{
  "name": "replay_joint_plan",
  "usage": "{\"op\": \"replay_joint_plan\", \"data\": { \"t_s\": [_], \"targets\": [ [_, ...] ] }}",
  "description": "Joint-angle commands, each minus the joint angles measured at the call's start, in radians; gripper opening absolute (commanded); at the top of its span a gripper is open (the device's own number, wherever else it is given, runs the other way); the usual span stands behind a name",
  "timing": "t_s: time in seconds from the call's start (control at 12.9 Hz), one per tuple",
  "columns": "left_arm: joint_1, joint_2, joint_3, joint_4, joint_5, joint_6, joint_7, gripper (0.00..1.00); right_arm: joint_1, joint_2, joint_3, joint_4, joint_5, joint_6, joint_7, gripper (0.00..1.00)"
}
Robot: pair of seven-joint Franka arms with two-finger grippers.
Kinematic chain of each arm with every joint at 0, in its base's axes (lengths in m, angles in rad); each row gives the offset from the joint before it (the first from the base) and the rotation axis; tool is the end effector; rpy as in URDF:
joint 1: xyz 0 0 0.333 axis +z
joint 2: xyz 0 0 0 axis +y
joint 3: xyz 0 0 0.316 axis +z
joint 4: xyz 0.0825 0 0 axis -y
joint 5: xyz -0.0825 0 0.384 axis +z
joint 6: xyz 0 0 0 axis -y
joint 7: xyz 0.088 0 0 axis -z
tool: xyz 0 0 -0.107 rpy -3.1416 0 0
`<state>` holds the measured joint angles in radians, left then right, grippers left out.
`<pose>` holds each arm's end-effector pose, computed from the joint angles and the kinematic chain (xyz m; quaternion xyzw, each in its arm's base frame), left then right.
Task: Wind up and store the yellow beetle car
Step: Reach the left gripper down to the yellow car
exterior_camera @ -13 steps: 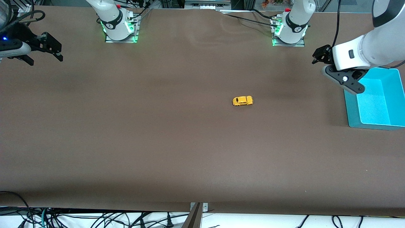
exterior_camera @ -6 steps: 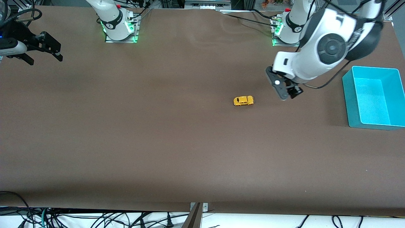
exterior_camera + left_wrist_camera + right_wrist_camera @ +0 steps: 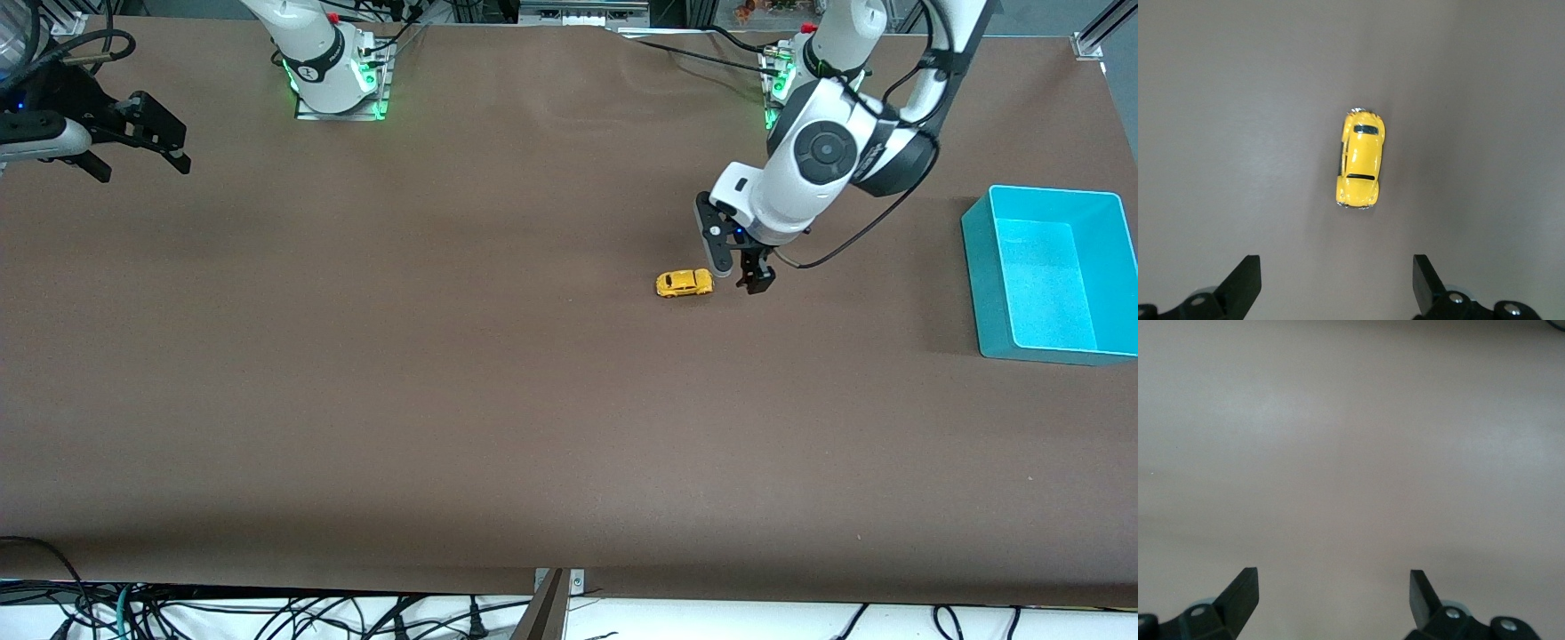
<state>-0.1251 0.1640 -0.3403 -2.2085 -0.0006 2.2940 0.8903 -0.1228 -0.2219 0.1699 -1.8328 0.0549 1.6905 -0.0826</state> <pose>0.4819 -0.2413 0.3042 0.7790 -0.6254 -0.0280 0.0342 0.4939 0.0374 0.6250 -0.9974 -0.0612 -0.0384 0.0080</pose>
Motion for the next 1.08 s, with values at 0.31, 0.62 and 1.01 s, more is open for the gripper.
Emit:
{"op": "replay_joint_plan", "data": {
  "t_s": [0.31, 0.62, 1.01],
  "targets": [
    [-0.048, 0.193, -0.013, 0.009, 0.097, 0.174, -0.002, 1.0, 0.025, 0.049, -0.01, 0.02, -0.035, 0.003, 0.026, 1.0],
    [-0.062, 0.238, -0.011, 0.033, 0.112, 0.185, -0.057, 1.0, 0.025, 0.052, -0.012, 0.015, -0.035, 0.001, 0.023, 1.0],
    [-0.064, 0.318, -0.011, 0.058, 0.183, 0.261, -0.07, 0.99, 0.023, 0.053, -0.012, 0.015, -0.035, 0.003, 0.017, 1.0]
  ]
}}
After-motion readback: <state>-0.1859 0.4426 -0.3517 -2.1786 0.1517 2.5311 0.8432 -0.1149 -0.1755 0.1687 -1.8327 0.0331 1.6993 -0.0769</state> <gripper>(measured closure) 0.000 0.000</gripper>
